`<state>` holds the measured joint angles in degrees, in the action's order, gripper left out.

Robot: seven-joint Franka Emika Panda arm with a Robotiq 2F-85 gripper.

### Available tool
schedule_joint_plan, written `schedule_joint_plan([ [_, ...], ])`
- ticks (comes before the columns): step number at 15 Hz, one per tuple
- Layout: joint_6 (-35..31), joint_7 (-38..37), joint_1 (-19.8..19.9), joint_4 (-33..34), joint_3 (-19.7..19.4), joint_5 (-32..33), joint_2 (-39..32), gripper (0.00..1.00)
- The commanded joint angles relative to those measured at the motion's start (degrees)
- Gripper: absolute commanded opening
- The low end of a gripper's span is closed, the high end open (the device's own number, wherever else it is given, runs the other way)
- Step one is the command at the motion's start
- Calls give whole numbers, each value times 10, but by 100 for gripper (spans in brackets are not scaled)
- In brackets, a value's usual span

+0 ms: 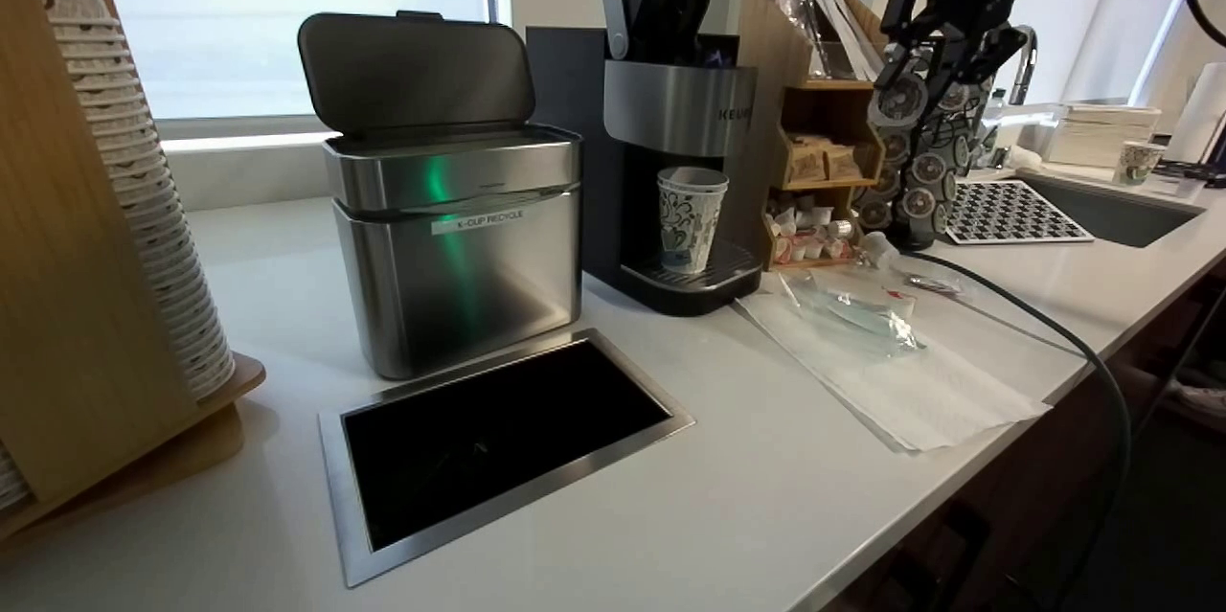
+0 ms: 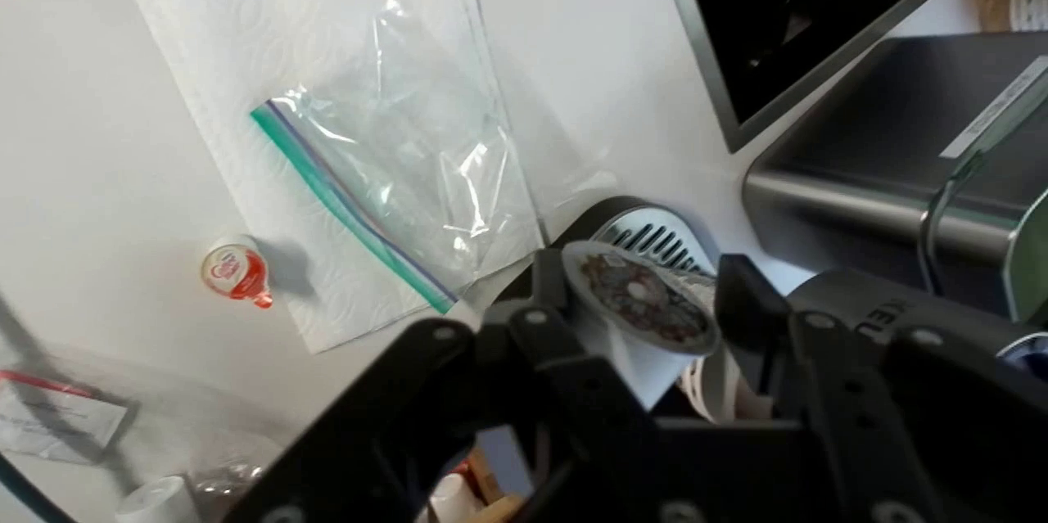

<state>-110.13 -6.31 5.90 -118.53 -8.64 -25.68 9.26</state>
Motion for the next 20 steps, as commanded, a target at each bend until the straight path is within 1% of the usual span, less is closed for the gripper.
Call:
schedule_joint_plan([
  [1, 82, 53, -2, 63, -11, -56, -36, 25],
  [5, 140, 68, 6, 113, -15, -122, -70, 25],
  [11, 200, 35, 19, 179, -11, -200, -125, 25],
  [12, 168, 49, 17, 147, -6, -171, -99, 50],
  [16, 181, 43, 19, 169, -6, -185, -119, 50],
  [17, 181, 43, 19, 169, -6, -186, -119, 25],
  [18, 182, 42, 21, 172, -7, -204, -120, 25],
  [20, 187, 55, 20, 176, -5, -207, -120, 25],
])
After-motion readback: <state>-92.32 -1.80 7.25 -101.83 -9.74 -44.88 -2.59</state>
